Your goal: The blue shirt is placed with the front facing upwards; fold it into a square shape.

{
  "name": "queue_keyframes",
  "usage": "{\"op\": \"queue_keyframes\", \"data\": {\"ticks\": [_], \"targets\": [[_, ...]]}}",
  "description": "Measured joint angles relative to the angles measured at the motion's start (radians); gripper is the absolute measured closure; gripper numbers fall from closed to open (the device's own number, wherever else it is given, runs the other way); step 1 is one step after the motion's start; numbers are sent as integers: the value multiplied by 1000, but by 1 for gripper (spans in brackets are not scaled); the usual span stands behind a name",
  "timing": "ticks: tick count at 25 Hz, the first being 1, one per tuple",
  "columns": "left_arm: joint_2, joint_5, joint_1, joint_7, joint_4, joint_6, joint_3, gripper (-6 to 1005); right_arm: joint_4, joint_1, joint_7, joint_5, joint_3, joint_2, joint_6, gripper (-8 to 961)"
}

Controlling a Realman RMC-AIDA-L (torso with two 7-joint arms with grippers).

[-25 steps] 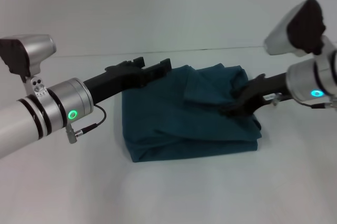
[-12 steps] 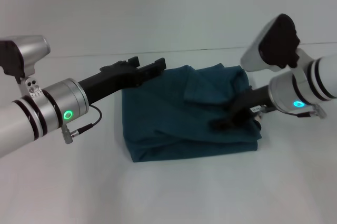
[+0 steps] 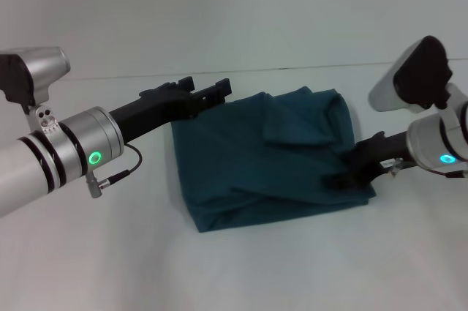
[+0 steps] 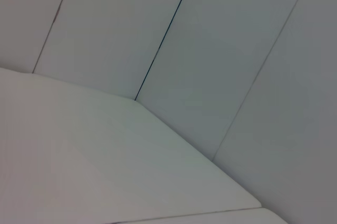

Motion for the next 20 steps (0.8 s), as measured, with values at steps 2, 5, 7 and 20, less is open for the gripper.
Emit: {"op": "queue_keyframes", "data": {"ticks": [2, 5, 7, 20], "targets": [[0, 0, 0, 0, 0, 1, 0, 124, -2, -5, 0, -1, 19, -4, 1, 362], [0, -1, 0, 0, 0, 3, 0, 123, -16, -10, -2, 3, 48, -5, -6, 365], [0, -1, 1, 0, 0, 3, 0, 123, -25, -10, -4, 5, 53, -2, -7, 368], [0, -1, 4, 34, 0, 3, -26, 124, -47, 77, -9, 79, 36, 11, 51, 383]]}}
